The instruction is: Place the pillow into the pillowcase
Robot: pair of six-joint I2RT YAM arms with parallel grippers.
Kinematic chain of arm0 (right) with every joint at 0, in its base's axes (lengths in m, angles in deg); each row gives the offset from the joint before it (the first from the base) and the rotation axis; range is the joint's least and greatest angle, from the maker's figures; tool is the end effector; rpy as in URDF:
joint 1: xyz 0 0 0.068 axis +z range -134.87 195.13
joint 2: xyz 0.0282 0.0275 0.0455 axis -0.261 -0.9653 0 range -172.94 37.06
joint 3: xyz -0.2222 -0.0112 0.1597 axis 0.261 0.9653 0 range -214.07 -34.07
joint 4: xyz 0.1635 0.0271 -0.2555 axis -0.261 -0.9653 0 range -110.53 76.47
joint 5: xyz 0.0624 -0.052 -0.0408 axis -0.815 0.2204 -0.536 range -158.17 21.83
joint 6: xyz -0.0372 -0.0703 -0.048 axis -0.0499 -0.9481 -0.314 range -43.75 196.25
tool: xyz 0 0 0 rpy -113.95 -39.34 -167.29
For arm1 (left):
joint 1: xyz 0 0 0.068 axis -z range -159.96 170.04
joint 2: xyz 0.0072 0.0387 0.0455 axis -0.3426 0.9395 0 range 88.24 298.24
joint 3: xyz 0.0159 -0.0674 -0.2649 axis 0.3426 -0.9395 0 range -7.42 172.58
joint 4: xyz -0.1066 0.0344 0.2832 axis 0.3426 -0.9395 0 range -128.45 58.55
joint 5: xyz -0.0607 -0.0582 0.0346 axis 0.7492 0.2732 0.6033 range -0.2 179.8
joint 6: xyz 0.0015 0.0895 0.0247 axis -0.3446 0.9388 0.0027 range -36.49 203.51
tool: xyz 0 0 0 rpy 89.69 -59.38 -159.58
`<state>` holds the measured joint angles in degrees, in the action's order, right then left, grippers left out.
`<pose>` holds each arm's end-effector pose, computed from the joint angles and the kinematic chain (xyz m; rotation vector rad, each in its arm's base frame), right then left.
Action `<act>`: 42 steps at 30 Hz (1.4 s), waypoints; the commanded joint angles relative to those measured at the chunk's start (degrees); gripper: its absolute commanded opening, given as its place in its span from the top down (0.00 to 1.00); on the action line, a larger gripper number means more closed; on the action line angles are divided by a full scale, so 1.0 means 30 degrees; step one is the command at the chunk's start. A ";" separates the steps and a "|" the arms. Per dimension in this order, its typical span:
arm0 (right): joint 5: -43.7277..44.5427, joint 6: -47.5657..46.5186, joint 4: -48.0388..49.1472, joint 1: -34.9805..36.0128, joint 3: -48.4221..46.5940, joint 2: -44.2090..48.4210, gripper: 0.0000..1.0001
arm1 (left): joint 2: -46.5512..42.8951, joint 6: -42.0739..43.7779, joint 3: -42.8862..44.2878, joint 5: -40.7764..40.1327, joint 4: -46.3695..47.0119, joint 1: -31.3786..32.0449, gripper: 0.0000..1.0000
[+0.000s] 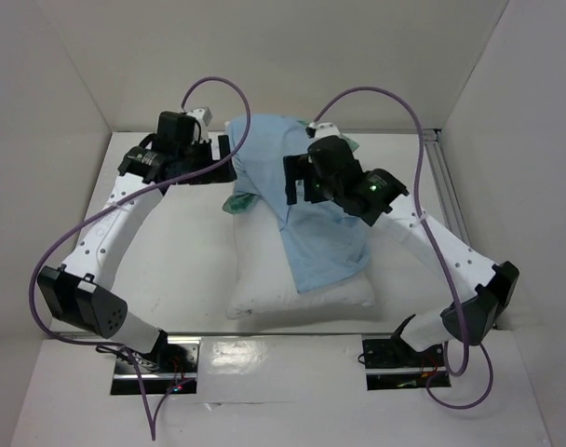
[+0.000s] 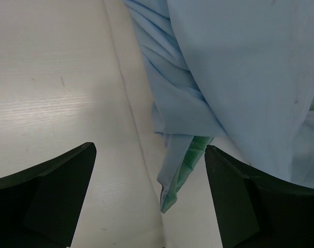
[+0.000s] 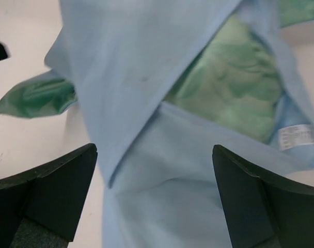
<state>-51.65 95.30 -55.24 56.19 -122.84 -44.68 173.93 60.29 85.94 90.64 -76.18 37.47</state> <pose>0.3093 0.2380 0.3832 -0.2506 2.1479 0.2952 0.3868 -0.1227 0.3811 -0.1053 2.2457 -0.4042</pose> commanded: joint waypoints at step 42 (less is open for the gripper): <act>-1.3032 -0.2602 0.8020 -0.1740 0.2308 0.3163 1.00 | 0.0443 -1.0130 0.3543 0.7312 0.8381 -1.8554 1.00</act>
<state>-82.23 83.30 -26.66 46.03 -121.72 -35.76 177.12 33.47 100.80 115.43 -52.00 -15.82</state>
